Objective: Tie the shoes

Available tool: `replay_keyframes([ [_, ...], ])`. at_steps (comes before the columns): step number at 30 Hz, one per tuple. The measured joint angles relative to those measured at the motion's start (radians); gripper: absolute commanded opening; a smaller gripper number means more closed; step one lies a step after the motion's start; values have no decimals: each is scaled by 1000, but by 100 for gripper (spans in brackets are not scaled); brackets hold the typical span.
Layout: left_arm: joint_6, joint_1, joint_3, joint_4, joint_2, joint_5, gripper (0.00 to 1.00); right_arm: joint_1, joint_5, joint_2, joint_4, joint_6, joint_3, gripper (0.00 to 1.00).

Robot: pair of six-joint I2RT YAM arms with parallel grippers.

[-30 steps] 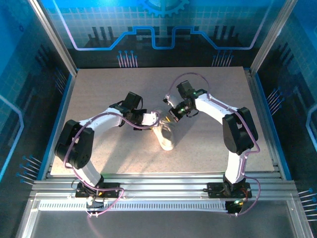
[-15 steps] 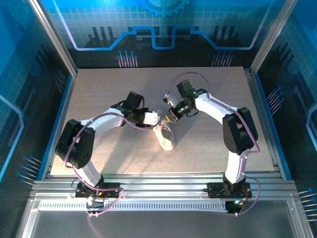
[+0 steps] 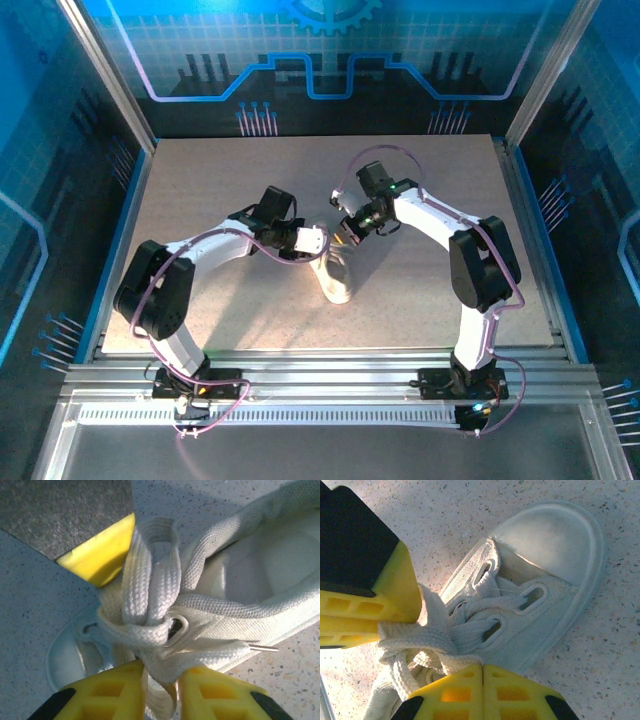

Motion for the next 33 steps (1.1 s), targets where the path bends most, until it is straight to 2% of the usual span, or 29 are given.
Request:
replay_keyframes([
  [5,-2,0,0,-6,14,-1,0,0,0,0,0,0,1,3],
  [18,-11,60,-42,-48,-43,0,0,0,1,1,0,-1,3,3],
  [26,-16,63,-46,-79,-88,1,0,0,2,1,0,-1,3,3],
  [33,-76,36,-47,-90,-87,7,0,-5,12,0,4,6,7,19],
])
